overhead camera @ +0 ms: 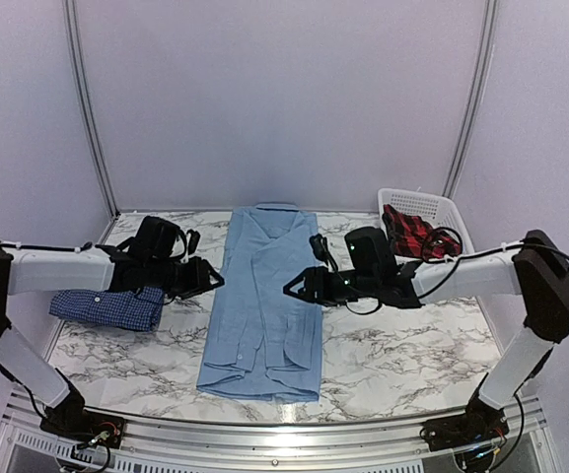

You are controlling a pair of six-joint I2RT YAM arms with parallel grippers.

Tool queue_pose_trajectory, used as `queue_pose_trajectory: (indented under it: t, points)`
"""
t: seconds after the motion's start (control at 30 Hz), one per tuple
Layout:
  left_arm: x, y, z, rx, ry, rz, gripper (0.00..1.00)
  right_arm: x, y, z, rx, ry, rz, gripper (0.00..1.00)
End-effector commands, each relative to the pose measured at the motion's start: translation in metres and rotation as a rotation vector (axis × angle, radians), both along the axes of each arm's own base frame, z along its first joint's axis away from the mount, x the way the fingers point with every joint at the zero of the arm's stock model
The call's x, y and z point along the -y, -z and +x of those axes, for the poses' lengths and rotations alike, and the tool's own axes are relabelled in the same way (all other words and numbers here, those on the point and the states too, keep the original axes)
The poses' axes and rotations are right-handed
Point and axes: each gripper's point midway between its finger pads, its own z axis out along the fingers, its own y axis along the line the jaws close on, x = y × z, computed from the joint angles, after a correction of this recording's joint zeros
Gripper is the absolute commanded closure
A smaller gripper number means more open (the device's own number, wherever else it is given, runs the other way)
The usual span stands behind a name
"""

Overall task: Fold and stack the long sleeve shirts
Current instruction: Pick up the rectangle-folded shirt from the center of the board.

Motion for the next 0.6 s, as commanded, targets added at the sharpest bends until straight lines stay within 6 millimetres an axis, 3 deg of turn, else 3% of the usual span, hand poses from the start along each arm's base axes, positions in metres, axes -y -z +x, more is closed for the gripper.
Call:
queue_pose_trajectory:
  t: [0.0,0.17,0.3,0.43,0.57]
  points:
    - [-0.01,0.012,-0.05,-0.043,-0.014,0.016,0.58,0.005,0.003,-0.042,-0.019,0.059,0.008,0.46]
    - [-0.012,0.029,-0.096,-0.073,0.001,0.016,0.58,0.005,0.021,-0.102,-0.076,0.032,0.029,0.5]
    - [-0.011,0.04,-0.118,-0.091,0.012,0.019,0.59,0.005,0.046,-0.143,-0.116,-0.003,-0.022,0.52]
    - [-0.015,0.048,-0.128,-0.097,-0.007,0.033,0.58,0.014,0.067,-0.17,-0.164,-0.008,-0.043,0.54]
    - [-0.02,0.055,-0.134,-0.106,-0.016,0.045,0.58,0.028,0.086,-0.181,-0.205,0.015,-0.078,0.56]
